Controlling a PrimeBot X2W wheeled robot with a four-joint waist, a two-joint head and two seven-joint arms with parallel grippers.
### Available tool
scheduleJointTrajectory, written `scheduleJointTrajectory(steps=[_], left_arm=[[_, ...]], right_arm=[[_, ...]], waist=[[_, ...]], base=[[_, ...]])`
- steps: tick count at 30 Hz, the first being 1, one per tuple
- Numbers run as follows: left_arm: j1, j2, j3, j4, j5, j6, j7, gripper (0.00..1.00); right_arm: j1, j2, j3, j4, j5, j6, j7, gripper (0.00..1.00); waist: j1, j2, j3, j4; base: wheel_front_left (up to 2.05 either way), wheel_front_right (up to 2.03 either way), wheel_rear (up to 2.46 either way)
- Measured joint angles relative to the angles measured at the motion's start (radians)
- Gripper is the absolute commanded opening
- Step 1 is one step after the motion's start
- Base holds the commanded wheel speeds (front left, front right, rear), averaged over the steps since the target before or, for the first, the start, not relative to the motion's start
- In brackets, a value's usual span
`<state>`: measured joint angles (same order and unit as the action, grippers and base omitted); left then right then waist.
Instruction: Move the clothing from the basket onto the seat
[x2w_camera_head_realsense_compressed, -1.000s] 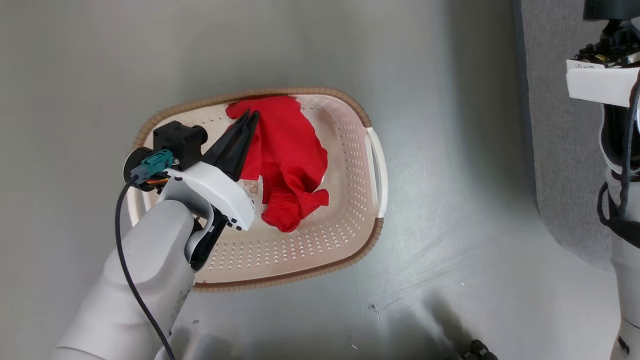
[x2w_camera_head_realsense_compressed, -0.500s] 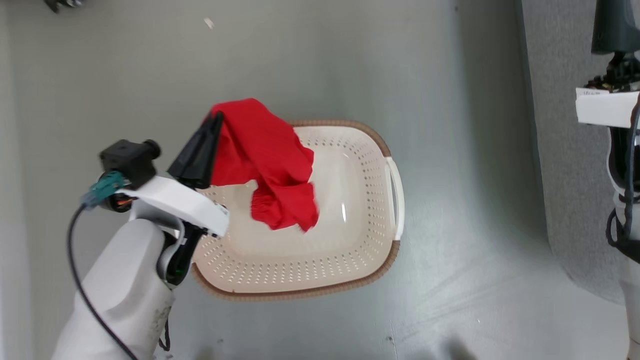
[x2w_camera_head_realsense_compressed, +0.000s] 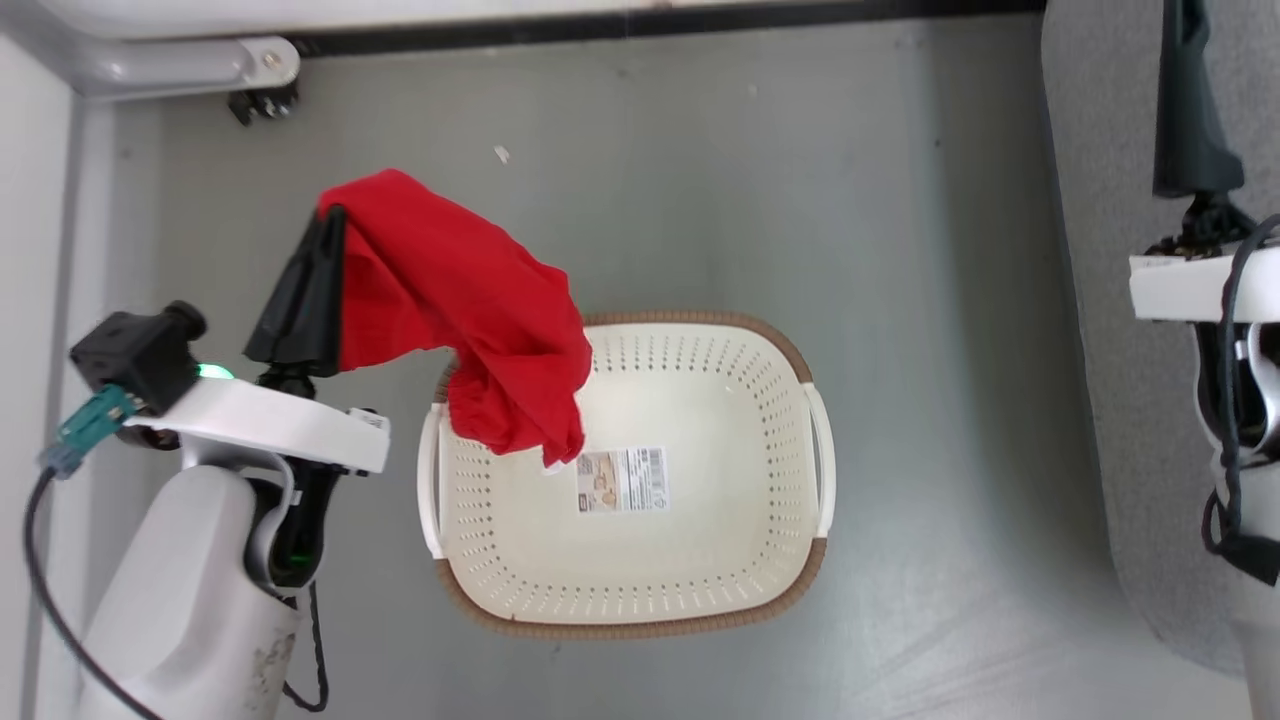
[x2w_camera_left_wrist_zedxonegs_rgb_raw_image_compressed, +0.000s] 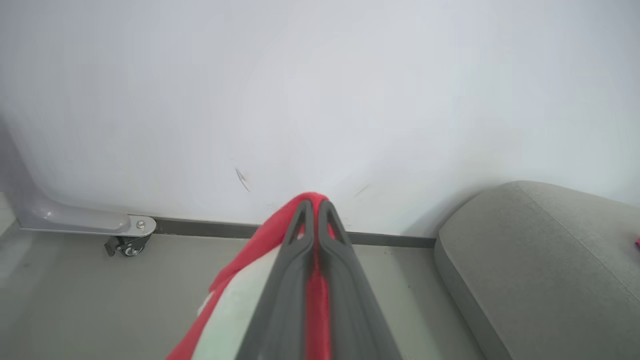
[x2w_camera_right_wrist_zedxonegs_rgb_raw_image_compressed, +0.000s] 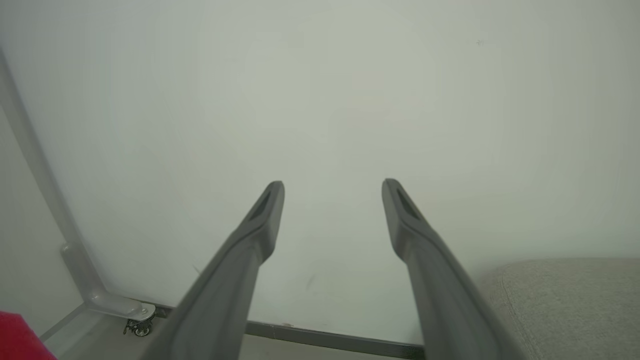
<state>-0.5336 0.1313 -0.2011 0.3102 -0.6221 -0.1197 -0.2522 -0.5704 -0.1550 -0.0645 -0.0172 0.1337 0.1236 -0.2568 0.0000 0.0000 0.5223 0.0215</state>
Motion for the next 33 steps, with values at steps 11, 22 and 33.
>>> scheduleJointTrajectory(steps=[11, 22, 33], left_arm=[[0.065, 0.005, 0.136, -0.099, 0.049, 0.002, 0.0, 0.0], [0.124, 0.007, 0.205, -0.166, 0.101, 0.002, 0.0, 0.0], [0.188, 0.01, 0.228, -0.209, 0.133, 0.001, 0.0, 0.0]], right_arm=[[0.092, 0.0, 0.002, 0.029, 0.007, 0.0, 0.0, 1.0], [0.187, 0.004, 0.056, 0.061, 0.035, 0.0, 0.0, 1.0], [0.261, -0.001, 0.1, 0.082, 0.062, 0.0, 0.0, 1.0]], waist=[[0.0, 0.0, -0.12, 0.027], [0.0, 0.0, -0.236, 0.031], [0.0, 0.0, -0.341, 0.021]], base=[[0.0, 0.0, 0.0], [0.0, 0.0, 0.0], [0.0, 0.0, 0.0]])
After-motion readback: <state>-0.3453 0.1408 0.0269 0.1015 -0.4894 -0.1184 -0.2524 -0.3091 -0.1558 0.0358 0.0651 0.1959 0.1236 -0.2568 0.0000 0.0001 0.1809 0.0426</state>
